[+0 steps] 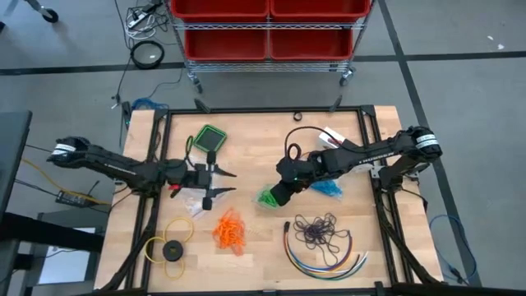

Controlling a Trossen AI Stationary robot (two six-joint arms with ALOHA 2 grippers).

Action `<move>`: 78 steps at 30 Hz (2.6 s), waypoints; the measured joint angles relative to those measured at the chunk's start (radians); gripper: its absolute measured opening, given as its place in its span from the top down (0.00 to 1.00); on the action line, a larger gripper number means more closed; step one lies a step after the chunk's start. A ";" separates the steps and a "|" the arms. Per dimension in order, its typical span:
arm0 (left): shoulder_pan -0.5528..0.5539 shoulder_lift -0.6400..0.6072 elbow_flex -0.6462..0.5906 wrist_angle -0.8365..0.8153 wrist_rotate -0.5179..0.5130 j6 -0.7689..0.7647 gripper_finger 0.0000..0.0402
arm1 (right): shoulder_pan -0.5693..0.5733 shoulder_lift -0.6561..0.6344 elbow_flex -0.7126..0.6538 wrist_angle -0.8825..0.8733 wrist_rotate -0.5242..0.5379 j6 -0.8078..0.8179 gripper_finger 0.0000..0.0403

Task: Sort rubber bands
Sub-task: Close the transparent zip bag

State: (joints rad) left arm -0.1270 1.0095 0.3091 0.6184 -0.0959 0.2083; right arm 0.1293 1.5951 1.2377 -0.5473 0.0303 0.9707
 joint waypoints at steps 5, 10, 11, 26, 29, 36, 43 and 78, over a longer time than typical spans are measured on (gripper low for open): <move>0.000 0.084 -0.073 0.193 0.012 -0.011 0.52 | -0.022 0.000 0.000 0.036 0.003 0.000 1.00; -0.011 0.174 -0.058 0.254 0.024 -0.013 0.52 | -0.044 0.000 0.000 0.082 0.004 -0.003 1.00; -0.013 0.188 -0.055 0.260 0.026 -0.013 0.52 | -0.047 0.000 0.000 0.085 0.004 -0.004 1.00; -0.019 0.322 -0.043 0.340 -0.034 -0.037 0.52 | -0.059 0.000 0.000 0.092 0.004 -0.005 1.00; -0.019 0.359 -0.043 0.392 -0.037 -0.038 0.52 | -0.059 0.000 0.000 0.100 0.005 -0.005 1.00; -0.032 0.459 -0.043 0.534 -0.100 -0.057 0.52 | -0.059 0.000 0.000 0.101 0.007 -0.005 1.00; -0.045 0.526 -0.020 0.577 -0.121 -0.056 0.60 | -0.059 0.000 0.000 0.101 0.006 -0.011 1.00; -0.092 0.524 -0.040 0.568 -0.116 0.002 1.00 | -0.030 0.000 0.000 0.041 -0.135 -0.056 0.93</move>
State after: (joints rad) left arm -0.2192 1.5337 0.2687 1.1868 -0.2121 0.2100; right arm 0.0990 1.5948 1.2377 -0.5067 -0.1043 0.9151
